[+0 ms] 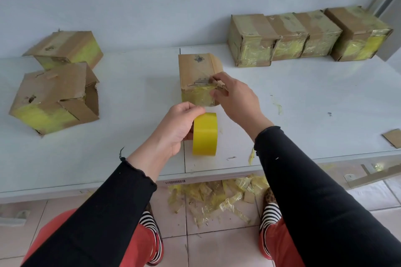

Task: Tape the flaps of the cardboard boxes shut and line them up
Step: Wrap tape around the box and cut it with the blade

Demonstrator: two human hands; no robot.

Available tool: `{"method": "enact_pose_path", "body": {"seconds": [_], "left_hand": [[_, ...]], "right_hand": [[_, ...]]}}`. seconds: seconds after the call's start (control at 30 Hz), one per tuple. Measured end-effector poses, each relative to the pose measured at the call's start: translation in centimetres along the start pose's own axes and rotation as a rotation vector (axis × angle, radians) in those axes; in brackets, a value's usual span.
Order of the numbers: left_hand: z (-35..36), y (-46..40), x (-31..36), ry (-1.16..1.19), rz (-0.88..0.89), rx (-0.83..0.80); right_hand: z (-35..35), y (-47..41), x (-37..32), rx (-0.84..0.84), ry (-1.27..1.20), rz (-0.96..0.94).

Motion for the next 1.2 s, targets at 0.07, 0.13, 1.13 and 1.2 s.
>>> {"method": "enact_pose_path", "body": {"seconds": [0.07, 0.13, 1.13, 1.2], "left_hand": [[-0.4, 0.1, 0.2, -0.039, -0.024, -0.033], [-0.4, 0.5, 0.3, -0.059, -0.051, -0.085], [-5.2, 0.4, 5.1, 0.045, 0.507, 0.131], [-4.6, 0.6, 5.5, 0.104, 0.512, 0.072]], "right_hand": [[0.2, -0.5, 0.2, 0.036, 0.035, -0.003], [0.5, -0.6, 0.2, 0.052, 0.081, -0.019], [1.0, 0.2, 1.3, 0.151, 0.028, -0.206], [0.4, 0.3, 1.6, 0.126, 0.029, -0.248]]}}
Point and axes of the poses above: each hand's wrist, its own y-axis away from the middle knuckle, its own z-axis out of the palm, x = y × z, the point moved 3 cm from there along -y, towards the middle knuckle, and after that the axes turned 14 degrees about z, right-handed, at the moved point
